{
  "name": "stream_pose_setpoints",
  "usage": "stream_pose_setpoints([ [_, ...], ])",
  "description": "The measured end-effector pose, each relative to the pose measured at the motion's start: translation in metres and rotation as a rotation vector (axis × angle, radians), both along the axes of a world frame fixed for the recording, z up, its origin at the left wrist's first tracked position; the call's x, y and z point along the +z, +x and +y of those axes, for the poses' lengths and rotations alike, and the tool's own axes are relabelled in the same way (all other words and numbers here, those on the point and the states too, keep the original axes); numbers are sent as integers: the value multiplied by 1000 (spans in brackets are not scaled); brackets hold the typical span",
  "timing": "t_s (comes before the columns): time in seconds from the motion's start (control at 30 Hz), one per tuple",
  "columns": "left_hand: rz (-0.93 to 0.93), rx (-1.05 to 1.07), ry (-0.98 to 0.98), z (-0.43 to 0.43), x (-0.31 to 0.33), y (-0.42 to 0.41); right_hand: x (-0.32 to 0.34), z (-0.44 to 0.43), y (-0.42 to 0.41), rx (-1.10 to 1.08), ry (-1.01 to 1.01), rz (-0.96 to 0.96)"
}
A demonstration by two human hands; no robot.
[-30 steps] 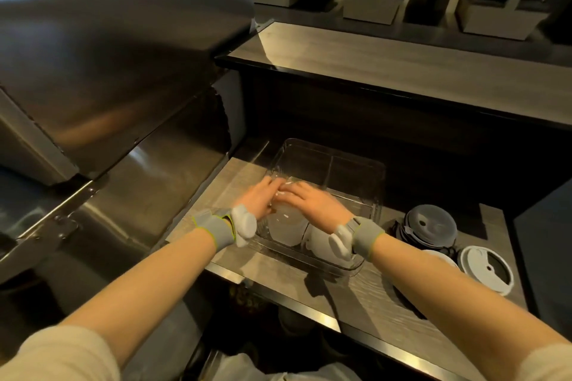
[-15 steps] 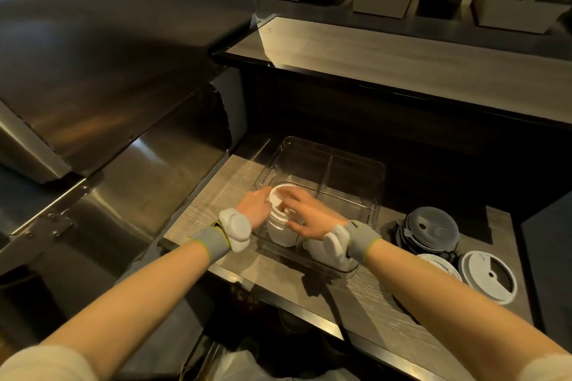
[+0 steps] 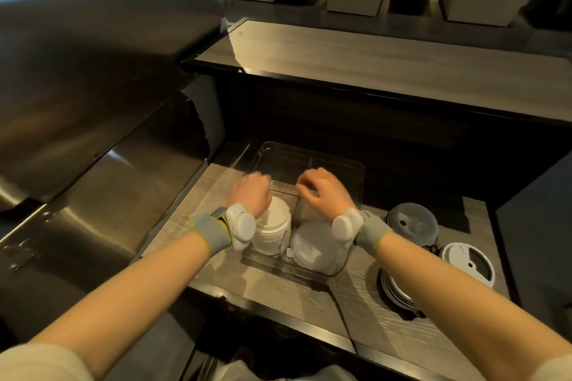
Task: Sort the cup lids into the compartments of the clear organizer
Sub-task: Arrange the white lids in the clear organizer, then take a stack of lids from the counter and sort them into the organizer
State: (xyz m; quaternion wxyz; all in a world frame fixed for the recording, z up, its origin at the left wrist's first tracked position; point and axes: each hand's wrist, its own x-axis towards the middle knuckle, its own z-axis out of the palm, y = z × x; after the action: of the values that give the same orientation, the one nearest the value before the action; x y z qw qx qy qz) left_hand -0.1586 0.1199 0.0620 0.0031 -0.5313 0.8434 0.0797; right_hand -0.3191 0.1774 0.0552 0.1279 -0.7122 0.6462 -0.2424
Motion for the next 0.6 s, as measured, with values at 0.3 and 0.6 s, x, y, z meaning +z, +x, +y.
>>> stream_pose_setpoints([
  [0.3, 534, -180, 391, 15, 49, -124, 19, 43, -120, -622, 128, -99],
  [0.6, 453, 15, 996, 62, 23, -213, -7, 96, -186, -891, 510, -285],
])
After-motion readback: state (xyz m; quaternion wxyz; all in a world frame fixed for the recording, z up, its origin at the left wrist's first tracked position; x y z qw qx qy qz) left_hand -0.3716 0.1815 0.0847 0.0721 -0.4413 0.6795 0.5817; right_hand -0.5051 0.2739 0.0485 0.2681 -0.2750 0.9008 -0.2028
